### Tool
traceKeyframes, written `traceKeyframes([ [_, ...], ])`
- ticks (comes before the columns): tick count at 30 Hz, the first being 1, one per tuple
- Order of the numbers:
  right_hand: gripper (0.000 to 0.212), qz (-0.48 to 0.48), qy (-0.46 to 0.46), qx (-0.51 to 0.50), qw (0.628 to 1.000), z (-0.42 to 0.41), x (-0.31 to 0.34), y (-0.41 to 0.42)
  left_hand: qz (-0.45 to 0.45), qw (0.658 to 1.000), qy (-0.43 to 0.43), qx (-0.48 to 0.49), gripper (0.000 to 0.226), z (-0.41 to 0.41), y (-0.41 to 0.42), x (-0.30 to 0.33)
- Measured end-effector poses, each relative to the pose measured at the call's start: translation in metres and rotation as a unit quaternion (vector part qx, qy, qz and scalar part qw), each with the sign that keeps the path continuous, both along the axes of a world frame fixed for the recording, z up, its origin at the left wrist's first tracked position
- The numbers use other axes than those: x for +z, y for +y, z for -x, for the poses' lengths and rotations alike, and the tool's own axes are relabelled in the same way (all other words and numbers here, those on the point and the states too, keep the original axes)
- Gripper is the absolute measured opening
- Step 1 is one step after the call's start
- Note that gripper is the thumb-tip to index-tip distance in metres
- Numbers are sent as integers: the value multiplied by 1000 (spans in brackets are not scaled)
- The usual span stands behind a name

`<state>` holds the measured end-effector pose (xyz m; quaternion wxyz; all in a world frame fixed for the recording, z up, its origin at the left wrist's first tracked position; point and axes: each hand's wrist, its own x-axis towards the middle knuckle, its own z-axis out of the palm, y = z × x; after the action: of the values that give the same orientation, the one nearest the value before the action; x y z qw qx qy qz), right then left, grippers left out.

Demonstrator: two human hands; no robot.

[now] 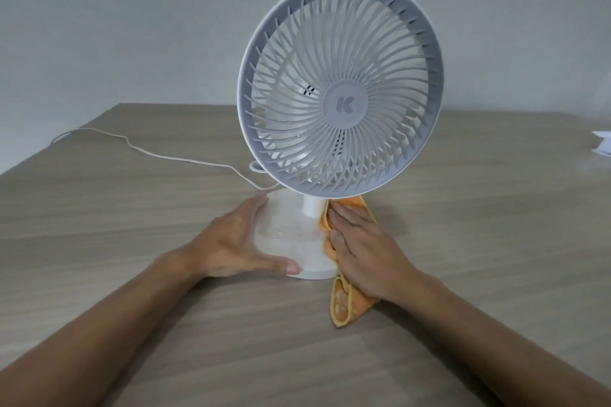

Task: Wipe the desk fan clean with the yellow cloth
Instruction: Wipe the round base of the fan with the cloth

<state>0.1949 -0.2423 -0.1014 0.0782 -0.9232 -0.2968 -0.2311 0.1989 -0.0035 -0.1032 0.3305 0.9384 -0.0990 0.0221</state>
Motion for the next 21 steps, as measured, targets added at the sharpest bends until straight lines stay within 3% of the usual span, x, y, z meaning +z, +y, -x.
traceKeyframes([
  [12, 43, -40, 50, 81, 995, 27, 5, 7, 33, 995, 61, -70, 145, -2, 5, 10],
  [17, 46, -45, 85, -21, 995, -7, -4, -23, 11, 995, 66, -80, 140, -7, 4, 10],
  [21, 27, -35, 191, -57, 979, -50, 12, -23, 12, 994, 74, -77, 139, -9, 1, 11],
])
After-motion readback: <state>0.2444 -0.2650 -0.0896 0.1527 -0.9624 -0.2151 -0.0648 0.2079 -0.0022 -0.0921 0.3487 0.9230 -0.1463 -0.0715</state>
